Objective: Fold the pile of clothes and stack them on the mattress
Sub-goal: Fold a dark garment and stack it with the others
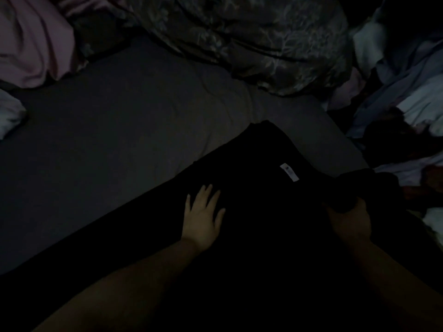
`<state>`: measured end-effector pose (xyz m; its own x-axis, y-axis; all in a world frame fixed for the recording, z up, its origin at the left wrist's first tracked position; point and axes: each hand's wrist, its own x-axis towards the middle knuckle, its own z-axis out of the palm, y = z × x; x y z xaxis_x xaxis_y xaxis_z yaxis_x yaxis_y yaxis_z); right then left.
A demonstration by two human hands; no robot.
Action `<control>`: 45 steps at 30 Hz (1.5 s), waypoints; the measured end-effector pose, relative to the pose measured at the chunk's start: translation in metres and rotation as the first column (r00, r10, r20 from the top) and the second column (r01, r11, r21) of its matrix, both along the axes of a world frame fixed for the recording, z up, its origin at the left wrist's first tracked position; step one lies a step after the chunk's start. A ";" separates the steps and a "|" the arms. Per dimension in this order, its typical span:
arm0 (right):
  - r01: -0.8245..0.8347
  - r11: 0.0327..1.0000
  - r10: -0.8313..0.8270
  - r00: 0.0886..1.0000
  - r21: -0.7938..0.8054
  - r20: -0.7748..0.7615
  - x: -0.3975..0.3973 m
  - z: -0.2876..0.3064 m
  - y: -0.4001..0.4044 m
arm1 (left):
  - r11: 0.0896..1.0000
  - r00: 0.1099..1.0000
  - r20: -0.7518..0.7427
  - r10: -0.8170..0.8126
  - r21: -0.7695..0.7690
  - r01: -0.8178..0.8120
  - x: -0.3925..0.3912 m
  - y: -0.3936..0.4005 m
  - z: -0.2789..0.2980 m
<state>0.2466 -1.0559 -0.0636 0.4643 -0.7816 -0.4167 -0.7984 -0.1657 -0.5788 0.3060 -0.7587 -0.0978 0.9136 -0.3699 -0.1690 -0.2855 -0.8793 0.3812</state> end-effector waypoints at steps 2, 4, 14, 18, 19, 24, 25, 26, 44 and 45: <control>-0.022 0.997 0.028 0.996 -0.074 0.089 -0.006 0.001 0.014 | 0.994 0.998 -0.025 -0.057 0.094 0.060 -0.012 0.018 -0.008; -0.161 0.934 0.194 0.978 -0.319 0.073 -0.016 0.003 0.031 | 0.988 0.995 -0.068 -0.071 0.132 0.079 -0.008 0.028 -0.011; -0.899 -0.044 0.958 0.085 -0.435 -0.274 -0.112 -0.045 0.227 | 0.967 0.994 -0.107 -0.027 0.248 0.053 -0.146 0.133 -0.017; -0.900 0.115 0.924 0.253 -0.421 -0.288 -0.138 -0.045 0.262 | 0.959 0.992 -0.053 0.112 0.267 -0.094 -0.216 0.224 -0.020; -0.886 0.206 0.917 0.323 -0.416 -0.233 -0.145 -0.039 0.273 | 0.940 0.976 -0.056 0.210 0.287 -0.186 -0.232 0.249 -0.018; -0.642 0.669 0.687 0.727 0.375 0.019 -0.185 -0.016 0.341 | 0.586 0.572 -0.139 0.808 0.282 -0.759 -0.287 0.335 -0.001; -0.451 0.681 0.580 0.813 0.577 -0.049 -0.188 -0.017 0.353 | 0.486 0.455 -0.174 0.873 0.228 -0.844 -0.292 0.346 0.002; -0.240 0.634 0.481 0.867 0.735 -0.132 -0.190 -0.014 0.364 | 0.381 0.341 -0.223 0.913 0.165 -0.910 -0.295 0.356 0.006; -0.201 0.432 -0.032 0.971 0.879 0.237 -0.092 0.055 0.412 | 0.040 0.377 -0.606 0.701 -0.494 -0.868 -0.208 0.409 0.071; -0.243 0.486 0.033 0.965 0.839 0.260 -0.084 0.051 0.411 | 0.155 0.410 -0.534 0.739 -0.457 -0.876 -0.203 0.410 0.066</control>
<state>0.1629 -0.6445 -0.0125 0.6789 -0.0012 -0.7343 -0.6731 0.3987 -0.6229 0.1028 -0.3492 -0.0320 0.7413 0.5075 -0.4392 0.5557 -0.0972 0.8257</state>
